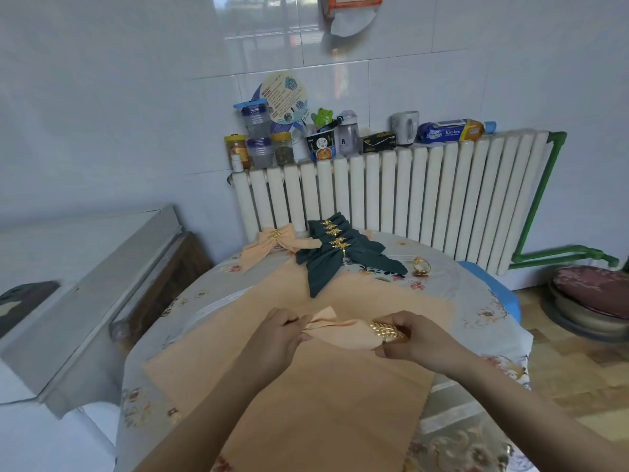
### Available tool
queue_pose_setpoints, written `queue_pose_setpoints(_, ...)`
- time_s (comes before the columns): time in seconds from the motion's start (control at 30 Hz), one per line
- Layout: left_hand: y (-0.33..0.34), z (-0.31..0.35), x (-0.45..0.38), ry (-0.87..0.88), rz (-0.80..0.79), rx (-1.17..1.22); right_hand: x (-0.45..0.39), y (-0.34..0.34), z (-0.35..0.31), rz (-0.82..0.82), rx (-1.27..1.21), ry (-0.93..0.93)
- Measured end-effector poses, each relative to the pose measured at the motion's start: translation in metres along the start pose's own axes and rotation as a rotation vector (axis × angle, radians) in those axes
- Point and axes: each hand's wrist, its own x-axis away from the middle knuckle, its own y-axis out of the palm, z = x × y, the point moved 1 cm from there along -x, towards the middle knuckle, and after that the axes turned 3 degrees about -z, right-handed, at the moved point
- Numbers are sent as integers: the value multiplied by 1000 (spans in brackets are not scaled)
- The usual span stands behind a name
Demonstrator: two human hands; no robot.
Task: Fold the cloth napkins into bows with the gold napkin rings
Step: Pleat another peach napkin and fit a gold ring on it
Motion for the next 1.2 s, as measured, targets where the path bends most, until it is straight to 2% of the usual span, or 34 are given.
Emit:
queue_pose_setpoints(0.27, -3, 8, 5, 76, -17, -86, 1, 3, -8, -67, 114, -9)
queue_pose_setpoints(0.5, 0, 13, 6, 101, -6, -165, 1, 16, -11, -16, 300, -18)
queue_pose_setpoints(0.8, 10, 34, -3, -12, -93, -216, -7, 40, -22, 80, 453, -56)
queue_pose_setpoints(0.9, 16, 33, -1, -49, -107, -216, -7, 50, -16, 107, 372, -32)
queue_pose_setpoints(1.03, 25, 34, 5, -55, -153, -86, -3, 62, -1, 102, 346, 16)
queue_pose_setpoints(1.13, 33, 33, 14, 35, -184, -57, -4, 63, 9, 51, 320, 62)
queue_pose_setpoints(1.2, 36, 30, 20, 121, -184, -36, -6, 59, 15, -68, 268, 111)
